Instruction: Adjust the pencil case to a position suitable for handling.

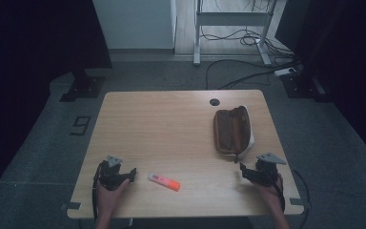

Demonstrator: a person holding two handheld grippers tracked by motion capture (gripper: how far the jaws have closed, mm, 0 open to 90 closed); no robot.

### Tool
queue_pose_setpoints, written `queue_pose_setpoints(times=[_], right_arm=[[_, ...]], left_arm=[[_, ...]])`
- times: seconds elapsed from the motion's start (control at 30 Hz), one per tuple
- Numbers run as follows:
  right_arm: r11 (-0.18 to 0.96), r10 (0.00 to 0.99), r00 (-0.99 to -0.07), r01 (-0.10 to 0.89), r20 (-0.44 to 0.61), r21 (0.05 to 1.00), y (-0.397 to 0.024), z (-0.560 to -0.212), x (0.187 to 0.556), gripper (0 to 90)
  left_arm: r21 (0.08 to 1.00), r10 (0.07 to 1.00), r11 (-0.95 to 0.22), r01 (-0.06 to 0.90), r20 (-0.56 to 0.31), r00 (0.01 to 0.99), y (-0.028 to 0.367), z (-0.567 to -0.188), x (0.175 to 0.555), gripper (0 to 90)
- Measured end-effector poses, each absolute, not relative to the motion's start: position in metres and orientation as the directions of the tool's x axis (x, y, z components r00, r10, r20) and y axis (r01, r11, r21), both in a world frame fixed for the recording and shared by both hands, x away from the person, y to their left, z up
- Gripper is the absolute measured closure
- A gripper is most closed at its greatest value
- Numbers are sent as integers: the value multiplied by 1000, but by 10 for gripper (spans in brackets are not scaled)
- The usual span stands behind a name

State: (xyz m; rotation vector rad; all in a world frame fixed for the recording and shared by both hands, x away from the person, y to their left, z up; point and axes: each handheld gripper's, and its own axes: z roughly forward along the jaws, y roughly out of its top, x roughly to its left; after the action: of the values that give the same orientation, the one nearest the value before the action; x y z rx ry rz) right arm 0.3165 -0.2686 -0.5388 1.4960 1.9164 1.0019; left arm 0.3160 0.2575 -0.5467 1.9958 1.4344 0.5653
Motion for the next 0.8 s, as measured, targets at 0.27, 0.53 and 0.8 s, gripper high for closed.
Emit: queue_pose_setpoints(times=[0.27,0.53,0.8], right_arm=[[115,960,-275,560,54,820,-269,-529,318,172],[108,959,-277,550,59,828,-270,-522,323,173],[99,963,-263,528,52,843,-265,-513,337,189]], left_arm=[[691,947,-228,686,-8,322,257,-547,316,156],[691,947,-228,686,-8,322,257,-547,316,156],[691,947,-228,686,-8,322,257,-547,316,157]])
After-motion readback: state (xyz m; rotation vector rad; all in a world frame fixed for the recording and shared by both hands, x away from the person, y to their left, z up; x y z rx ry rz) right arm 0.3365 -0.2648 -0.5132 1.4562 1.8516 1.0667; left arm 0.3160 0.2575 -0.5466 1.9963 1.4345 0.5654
